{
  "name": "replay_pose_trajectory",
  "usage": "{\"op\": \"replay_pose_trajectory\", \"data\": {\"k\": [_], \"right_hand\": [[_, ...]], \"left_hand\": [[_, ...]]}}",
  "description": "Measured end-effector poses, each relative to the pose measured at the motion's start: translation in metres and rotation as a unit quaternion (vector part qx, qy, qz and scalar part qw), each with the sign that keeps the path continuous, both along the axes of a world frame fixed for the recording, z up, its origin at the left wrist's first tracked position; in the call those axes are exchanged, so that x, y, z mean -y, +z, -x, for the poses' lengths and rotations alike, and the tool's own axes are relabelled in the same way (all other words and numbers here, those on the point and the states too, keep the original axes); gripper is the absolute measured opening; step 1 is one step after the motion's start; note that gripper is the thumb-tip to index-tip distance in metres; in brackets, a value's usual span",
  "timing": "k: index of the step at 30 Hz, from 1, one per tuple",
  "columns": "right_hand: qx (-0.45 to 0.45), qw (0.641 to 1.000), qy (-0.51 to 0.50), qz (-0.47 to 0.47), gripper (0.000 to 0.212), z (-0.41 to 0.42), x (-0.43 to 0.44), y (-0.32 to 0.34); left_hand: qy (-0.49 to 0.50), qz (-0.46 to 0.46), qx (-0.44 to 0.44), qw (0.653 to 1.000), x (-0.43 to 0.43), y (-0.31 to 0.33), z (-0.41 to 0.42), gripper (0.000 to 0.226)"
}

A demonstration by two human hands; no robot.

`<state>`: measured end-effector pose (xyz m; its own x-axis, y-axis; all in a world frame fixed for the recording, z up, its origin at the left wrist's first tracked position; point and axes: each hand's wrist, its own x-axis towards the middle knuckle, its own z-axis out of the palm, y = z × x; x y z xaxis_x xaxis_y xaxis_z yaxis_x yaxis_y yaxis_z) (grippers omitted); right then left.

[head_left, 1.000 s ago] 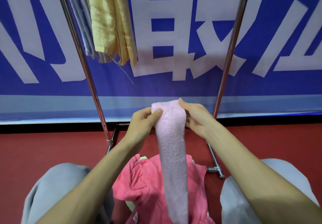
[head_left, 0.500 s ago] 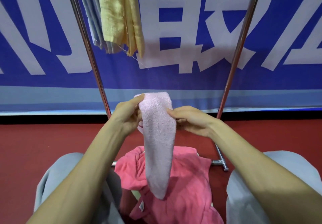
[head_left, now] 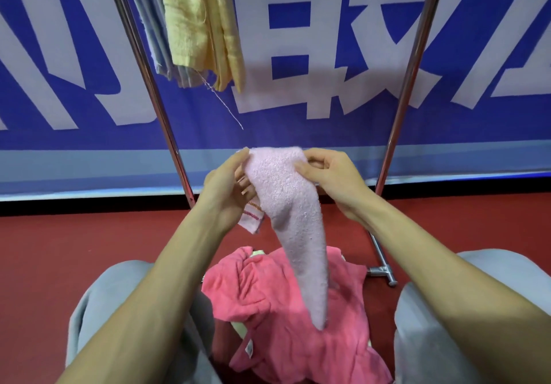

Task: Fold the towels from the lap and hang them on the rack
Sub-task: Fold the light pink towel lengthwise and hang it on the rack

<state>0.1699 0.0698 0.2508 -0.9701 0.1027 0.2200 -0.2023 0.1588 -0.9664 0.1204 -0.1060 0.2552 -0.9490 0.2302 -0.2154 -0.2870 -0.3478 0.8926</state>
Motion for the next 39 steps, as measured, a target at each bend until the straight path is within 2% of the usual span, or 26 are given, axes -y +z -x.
{"op": "replay_pose_trajectory", "data": {"k": [6, 8, 10, 12, 18, 19, 22, 25, 29, 31, 35, 39], "right_hand": [[0.004, 0.995, -0.071, 0.075, 0.009, -0.003, -0.005, 0.013], [0.013, 0.988, -0.115, 0.104, 0.014, 0.000, -0.011, 0.013], [0.020, 0.979, -0.155, 0.131, 0.024, 0.002, -0.020, 0.015], [0.030, 0.974, -0.172, 0.147, 0.021, 0.002, -0.030, 0.016], [0.078, 0.941, -0.118, 0.308, 0.006, 0.003, -0.034, 0.011], [0.078, 0.938, -0.104, 0.321, 0.011, 0.004, -0.032, 0.008], [0.101, 0.953, -0.029, 0.285, 0.031, 0.003, -0.021, 0.000], [0.118, 0.964, 0.030, 0.237, 0.032, 0.004, -0.008, -0.008], [0.084, 0.981, -0.041, 0.167, 0.036, 0.004, 0.004, -0.006], [0.063, 0.988, -0.056, 0.131, 0.039, 0.003, 0.006, -0.006], [0.039, 0.992, -0.057, 0.101, 0.014, -0.001, 0.008, -0.002], [0.050, 0.980, -0.073, 0.176, 0.011, -0.001, -0.001, 0.001]], "left_hand": [[-0.151, 0.075, -0.066, 0.983, -0.021, -0.015, -0.023, 0.038], [-0.154, 0.096, -0.101, 0.978, -0.028, -0.021, -0.030, 0.032], [-0.155, 0.131, -0.127, 0.971, -0.032, -0.027, -0.033, 0.016], [-0.172, 0.149, -0.152, 0.962, -0.037, -0.029, -0.035, 0.012], [-0.106, 0.136, -0.213, 0.962, -0.039, -0.023, -0.028, 0.013], [-0.090, 0.139, -0.217, 0.962, -0.037, -0.023, -0.025, 0.013], [-0.053, 0.140, -0.218, 0.964, -0.031, -0.018, -0.020, 0.013], [-0.032, 0.149, -0.214, 0.965, -0.023, -0.012, -0.016, 0.013], [0.037, 0.208, -0.234, 0.949, -0.013, -0.019, -0.004, 0.015], [0.064, 0.211, -0.214, 0.951, -0.013, -0.024, 0.001, 0.017], [0.031, 0.151, -0.132, 0.979, -0.014, -0.026, 0.001, 0.030], [-0.049, 0.154, -0.099, 0.982, -0.020, -0.032, -0.008, 0.039]]}}
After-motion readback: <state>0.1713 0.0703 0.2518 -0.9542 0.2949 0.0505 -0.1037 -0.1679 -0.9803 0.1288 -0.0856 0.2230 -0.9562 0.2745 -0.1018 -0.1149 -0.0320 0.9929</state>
